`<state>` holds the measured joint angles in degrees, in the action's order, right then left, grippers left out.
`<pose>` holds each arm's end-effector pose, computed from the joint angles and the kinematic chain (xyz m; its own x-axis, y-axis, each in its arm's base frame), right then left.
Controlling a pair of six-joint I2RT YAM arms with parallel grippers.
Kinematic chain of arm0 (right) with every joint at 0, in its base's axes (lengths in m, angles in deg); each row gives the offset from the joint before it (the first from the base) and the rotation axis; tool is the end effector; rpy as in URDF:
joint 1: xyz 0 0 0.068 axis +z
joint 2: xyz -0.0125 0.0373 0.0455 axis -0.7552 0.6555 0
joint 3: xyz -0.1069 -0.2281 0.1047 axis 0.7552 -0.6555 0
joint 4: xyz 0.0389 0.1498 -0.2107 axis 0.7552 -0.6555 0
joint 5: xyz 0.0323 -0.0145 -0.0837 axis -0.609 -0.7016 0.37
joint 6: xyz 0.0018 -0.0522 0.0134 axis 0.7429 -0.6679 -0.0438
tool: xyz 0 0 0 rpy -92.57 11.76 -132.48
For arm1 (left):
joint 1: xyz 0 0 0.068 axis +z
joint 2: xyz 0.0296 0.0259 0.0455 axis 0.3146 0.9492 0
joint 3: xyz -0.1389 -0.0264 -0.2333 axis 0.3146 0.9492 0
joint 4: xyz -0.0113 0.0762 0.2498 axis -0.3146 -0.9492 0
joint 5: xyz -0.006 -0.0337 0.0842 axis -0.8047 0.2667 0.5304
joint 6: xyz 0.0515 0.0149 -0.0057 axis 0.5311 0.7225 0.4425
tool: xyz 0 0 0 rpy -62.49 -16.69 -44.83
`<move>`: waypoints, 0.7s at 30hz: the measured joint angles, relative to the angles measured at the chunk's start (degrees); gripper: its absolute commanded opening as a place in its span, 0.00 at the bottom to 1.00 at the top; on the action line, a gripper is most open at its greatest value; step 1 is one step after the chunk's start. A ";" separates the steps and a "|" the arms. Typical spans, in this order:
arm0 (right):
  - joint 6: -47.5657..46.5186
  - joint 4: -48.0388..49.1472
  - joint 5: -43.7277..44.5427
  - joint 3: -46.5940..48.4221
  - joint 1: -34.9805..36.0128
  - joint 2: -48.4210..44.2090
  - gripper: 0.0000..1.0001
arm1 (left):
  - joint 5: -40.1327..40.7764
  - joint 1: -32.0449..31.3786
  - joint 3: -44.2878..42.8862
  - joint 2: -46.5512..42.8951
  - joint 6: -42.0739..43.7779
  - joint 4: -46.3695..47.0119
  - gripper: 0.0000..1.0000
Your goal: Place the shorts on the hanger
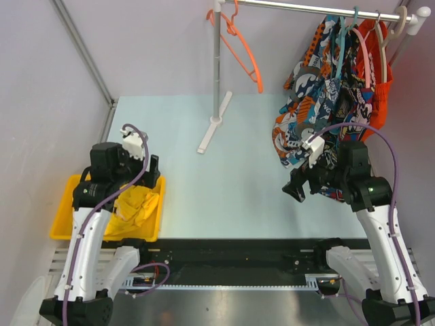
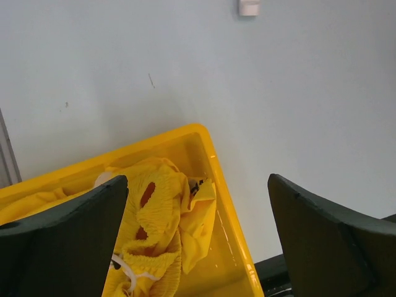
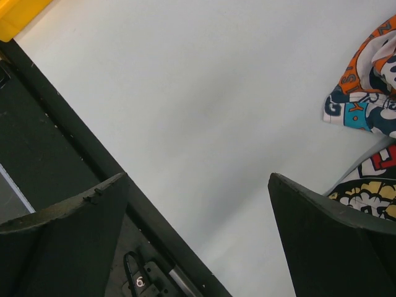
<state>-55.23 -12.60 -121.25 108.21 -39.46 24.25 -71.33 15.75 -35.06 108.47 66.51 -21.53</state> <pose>0.1397 0.0438 0.3571 -0.3867 -0.3766 -0.8418 -0.7545 0.6541 0.0540 0.1536 -0.0148 0.3438 -0.5443 0.2204 -0.8094 0.3367 0.9411 0.0298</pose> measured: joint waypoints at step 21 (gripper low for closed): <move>-5.81 -1.25 3.76 -0.07 6.51 2.97 1.00 | -7.19 25.97 -12.92 24.46 19.23 -12.70 1.00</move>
<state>-61.04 -13.85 -117.49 108.14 -32.95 27.22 -78.52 41.71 -47.98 132.93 85.75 -34.23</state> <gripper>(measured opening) 0.994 0.996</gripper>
